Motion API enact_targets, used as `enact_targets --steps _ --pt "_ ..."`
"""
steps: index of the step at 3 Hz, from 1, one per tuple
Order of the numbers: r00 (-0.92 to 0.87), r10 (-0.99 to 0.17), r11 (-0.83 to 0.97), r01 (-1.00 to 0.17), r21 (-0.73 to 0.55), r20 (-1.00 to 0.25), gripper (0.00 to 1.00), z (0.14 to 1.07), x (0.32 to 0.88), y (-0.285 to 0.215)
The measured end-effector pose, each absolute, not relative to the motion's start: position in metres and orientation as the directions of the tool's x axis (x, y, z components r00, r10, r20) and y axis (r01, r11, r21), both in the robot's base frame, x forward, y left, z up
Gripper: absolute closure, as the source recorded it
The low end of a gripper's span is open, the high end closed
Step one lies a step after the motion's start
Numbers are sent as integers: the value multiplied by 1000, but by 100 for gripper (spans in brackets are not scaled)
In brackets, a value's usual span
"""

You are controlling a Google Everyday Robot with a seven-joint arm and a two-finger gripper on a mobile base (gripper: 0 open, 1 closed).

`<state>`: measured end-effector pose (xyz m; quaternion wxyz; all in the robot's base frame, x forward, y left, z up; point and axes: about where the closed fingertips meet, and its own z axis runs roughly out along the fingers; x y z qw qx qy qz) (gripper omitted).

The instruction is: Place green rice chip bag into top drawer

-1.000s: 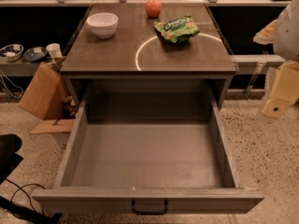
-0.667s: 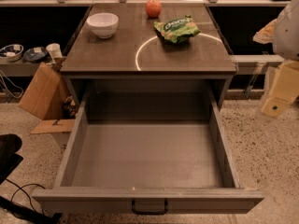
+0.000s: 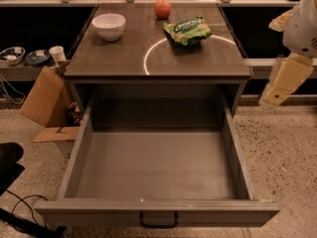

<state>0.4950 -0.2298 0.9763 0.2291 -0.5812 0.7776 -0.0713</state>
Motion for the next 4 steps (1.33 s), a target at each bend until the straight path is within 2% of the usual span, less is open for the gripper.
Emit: enact_targets --steps 1,2,3,4 --pt "-212 -907 369 -816 -445 -364 0 969 539 -231" --pt "-160 -869 408 -767 -495 -467 0 961 583 -210" --pt "-126 -854 431 -713 -553 -505 0 976 604 -206" --pt "-125 -854 431 -713 -553 -505 0 976 604 -206"
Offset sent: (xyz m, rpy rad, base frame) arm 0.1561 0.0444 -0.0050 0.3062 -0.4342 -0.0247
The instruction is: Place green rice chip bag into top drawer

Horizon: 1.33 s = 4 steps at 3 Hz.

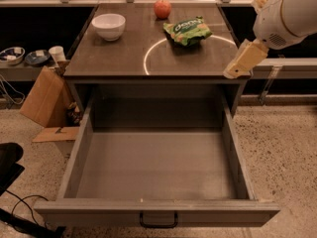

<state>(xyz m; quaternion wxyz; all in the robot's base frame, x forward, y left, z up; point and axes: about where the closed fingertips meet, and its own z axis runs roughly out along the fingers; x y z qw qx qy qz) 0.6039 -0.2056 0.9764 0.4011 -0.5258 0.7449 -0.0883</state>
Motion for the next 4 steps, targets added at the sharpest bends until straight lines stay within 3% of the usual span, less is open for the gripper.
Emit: enact_targets --steps 2,4 --pt "-21 -694 521 -705 -482 -719 0 939 715 -140" --pt "-61 -493 658 -679 -326 -868 0 882 796 -110"
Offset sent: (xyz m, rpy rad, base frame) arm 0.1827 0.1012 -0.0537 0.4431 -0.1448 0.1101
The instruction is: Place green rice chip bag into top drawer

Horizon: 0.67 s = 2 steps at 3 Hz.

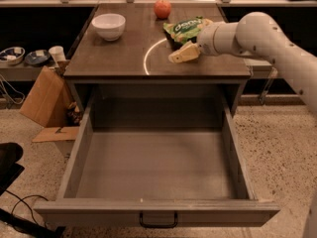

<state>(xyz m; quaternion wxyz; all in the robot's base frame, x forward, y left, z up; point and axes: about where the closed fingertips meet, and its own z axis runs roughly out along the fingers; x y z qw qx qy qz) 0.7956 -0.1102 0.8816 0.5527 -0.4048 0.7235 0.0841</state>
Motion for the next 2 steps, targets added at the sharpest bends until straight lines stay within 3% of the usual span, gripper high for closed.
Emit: enact_targets --steps 1,2 --pt "-104 -389 745 -620 -247 -915 0 863 810 -117" --pt "-88 -375 765 -591 -254 -923 0 869 818 -120"
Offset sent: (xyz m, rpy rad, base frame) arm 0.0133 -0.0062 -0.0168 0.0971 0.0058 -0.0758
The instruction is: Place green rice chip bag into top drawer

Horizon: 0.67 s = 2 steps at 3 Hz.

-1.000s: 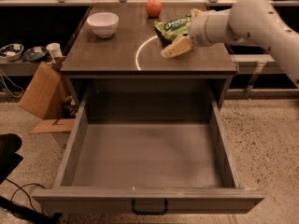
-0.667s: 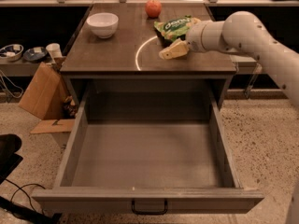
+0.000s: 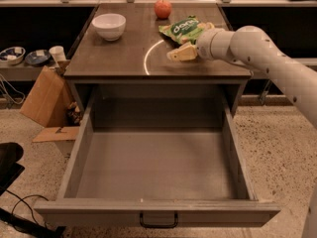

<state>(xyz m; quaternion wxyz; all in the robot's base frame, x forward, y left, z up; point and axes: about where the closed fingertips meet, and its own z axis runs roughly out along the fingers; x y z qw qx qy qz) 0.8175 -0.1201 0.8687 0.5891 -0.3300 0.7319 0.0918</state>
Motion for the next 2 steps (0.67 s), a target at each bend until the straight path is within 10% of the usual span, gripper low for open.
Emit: enact_targets --steps 2 --pt "-73 -495 693 -634 -343 -866 0 903 838 -108"
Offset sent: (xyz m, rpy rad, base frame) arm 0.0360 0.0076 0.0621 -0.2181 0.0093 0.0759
